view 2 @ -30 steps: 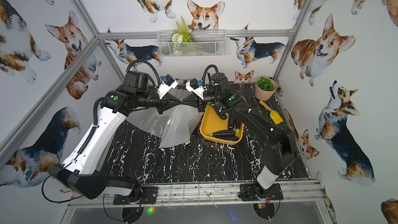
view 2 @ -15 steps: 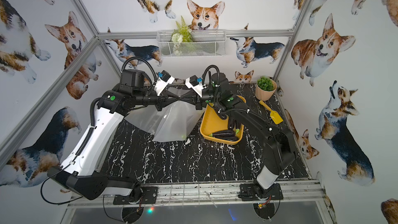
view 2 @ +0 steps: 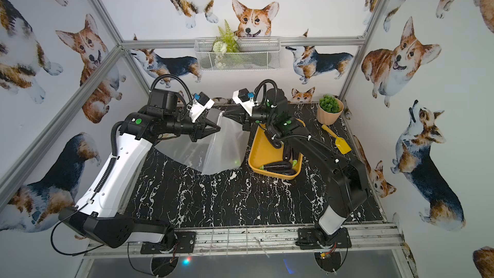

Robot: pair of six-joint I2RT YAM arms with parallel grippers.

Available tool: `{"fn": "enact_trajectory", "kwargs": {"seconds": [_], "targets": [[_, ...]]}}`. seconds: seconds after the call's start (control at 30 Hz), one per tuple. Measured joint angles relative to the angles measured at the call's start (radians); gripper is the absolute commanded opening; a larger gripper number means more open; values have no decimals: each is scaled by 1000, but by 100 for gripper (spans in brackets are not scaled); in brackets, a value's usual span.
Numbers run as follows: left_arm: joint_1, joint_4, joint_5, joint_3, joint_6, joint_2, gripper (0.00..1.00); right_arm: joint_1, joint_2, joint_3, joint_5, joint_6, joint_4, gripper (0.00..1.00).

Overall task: Place the eggplant in a zip-top bag and seal the zipper
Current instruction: Zip the zipper on the zipper food storage bag.

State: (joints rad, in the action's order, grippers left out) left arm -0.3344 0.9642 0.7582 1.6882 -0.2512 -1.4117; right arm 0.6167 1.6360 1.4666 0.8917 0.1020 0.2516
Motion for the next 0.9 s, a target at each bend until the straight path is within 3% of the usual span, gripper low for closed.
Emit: {"fn": "enact_trajectory", "kwargs": {"seconds": [0.07,0.2,0.5,0.9], "targets": [[0,3,2,1,0,0,13,3,0,1,-1,0,1,0],[16,-13,2,-5,13,16,36,3,0,9,-2,3,-4,0],[92,-230,44,-44,142,66,40,12,0,26,41,32,-63,0],[72,-295,135,-45,164,36,37,18,10,30,56,23,-73,0]]}}
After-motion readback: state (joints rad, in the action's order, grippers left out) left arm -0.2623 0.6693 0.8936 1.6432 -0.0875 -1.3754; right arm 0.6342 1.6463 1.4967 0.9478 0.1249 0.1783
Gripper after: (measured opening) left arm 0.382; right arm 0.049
